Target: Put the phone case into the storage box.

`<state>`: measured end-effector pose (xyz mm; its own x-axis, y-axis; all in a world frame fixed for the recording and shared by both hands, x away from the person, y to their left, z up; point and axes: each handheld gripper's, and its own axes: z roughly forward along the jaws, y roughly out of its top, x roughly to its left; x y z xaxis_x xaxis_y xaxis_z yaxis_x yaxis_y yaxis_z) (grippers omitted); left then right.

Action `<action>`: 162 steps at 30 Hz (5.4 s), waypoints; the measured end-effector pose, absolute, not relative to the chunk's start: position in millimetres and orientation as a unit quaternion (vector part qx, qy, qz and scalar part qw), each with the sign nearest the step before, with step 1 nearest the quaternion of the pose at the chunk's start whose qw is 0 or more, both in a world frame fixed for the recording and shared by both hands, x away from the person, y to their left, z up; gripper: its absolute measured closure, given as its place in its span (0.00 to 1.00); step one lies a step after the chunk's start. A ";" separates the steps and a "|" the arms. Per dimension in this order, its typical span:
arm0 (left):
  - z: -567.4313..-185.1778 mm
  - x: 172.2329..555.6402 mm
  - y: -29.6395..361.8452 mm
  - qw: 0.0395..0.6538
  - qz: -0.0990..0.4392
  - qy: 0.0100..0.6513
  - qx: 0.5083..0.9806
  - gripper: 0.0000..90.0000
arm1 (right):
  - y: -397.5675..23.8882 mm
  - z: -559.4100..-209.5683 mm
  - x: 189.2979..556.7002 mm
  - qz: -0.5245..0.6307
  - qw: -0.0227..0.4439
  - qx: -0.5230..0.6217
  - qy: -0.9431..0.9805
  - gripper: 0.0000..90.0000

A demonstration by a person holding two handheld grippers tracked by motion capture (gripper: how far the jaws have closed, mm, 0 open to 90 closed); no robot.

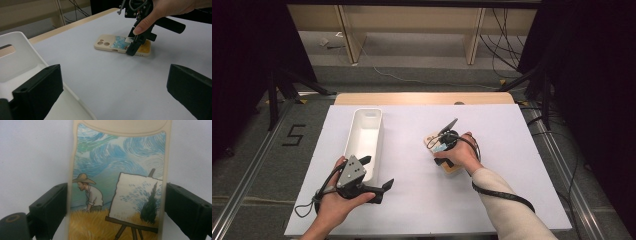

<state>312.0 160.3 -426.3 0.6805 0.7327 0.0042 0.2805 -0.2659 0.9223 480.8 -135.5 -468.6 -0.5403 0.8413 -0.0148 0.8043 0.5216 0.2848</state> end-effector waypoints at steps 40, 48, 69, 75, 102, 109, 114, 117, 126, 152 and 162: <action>-426.9 314.0 162.2 0.507 0.226 0.339 0.760 0.01 | -169.0 -449.0 467.9 0.239 0.097 0.447 0.857 0.13; -427.1 314.1 162.4 0.508 0.226 0.342 0.757 0.00 | -178.0 -443.3 459.8 0.270 0.106 0.432 0.854 0.13; -428.0 316.0 162.9 0.507 0.228 0.345 0.756 0.00 | -211.9 -433.4 429.0 0.367 0.138 0.398 0.829 0.13; -428.0 316.3 163.3 0.506 0.229 0.346 0.756 0.00 | -219.7 -432.6 419.4 0.391 0.144 0.392 0.820 0.13; -425.8 319.2 164.5 0.507 0.234 0.354 0.750 0.01 | -225.6 -427.5 381.4 0.461 0.166 0.344 0.801 0.13; -420.6 322.7 163.1 0.504 0.235 0.365 0.747 0.02 | -224.4 -427.3 372.6 0.470 0.171 0.338 0.797 0.13; -412.8 327.9 154.5 0.500 0.223 0.370 0.750 0.03 | -222.8 -427.8 367.5 0.471 0.172 0.333 0.798 0.13; -407.5 332.0 146.8 0.507 0.217 0.366 0.750 0.04 | -222.2 -427.4 365.6 0.474 0.176 0.330 0.797 0.13; -390.1 345.3 113.6 0.527 0.199 0.342 0.752 0.04 | -218.9 -426.5 359.9 0.481 0.182 0.326 0.794 0.13; -357.1 397.5 24.9 0.508 0.150 0.309 0.790 0.19 | -206.9 -427.9 354.4 0.484 0.182 0.312 0.797 0.13; -356.4 415.2 5.5 0.495 0.126 0.341 0.790 0.39 | -204.8 -428.4 353.6 0.484 0.184 0.307 0.799 0.13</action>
